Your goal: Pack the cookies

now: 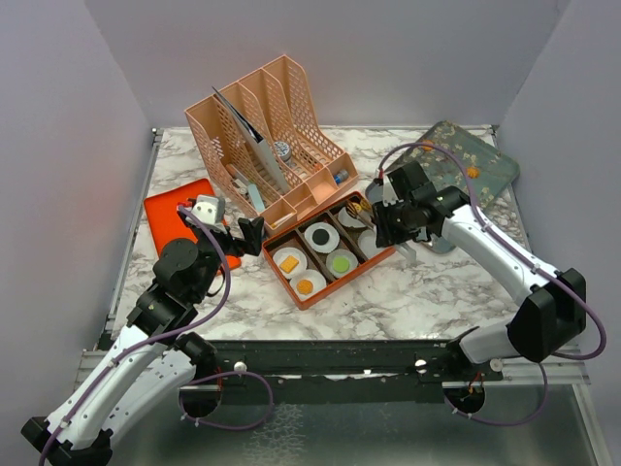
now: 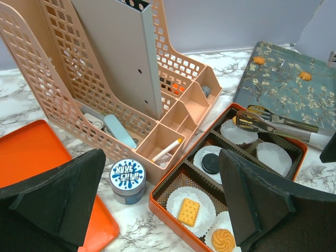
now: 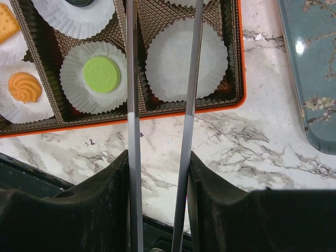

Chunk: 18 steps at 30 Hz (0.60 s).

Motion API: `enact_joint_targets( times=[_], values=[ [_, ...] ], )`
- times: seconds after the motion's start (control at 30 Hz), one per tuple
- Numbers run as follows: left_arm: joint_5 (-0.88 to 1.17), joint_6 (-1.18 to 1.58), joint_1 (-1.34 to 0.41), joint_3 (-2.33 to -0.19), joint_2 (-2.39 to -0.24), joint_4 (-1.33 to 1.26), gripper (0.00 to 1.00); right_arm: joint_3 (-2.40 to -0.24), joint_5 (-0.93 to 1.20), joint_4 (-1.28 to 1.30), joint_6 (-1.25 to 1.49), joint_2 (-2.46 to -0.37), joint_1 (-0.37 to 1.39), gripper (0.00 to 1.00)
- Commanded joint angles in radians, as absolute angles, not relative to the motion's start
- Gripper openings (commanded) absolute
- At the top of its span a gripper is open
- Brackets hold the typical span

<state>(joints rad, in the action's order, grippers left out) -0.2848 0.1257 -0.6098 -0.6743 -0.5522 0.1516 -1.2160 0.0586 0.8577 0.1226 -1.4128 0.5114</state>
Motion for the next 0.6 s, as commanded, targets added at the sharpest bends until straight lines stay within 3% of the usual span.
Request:
enact_joint_targets(
  times=[0.0, 0.57],
  values=[
    [-0.288, 0.123, -0.604, -0.667, -0.552, 0.136, 0.99, -1.206, 0.064, 0.791, 0.127, -1.444, 0.521, 0.13],
    [-0.287, 0.123, -0.603, -0.667, -0.554, 0.135, 0.99, -1.19, 0.009, 0.788, 0.126, -1.514, 0.522, 0.21]
  ],
)
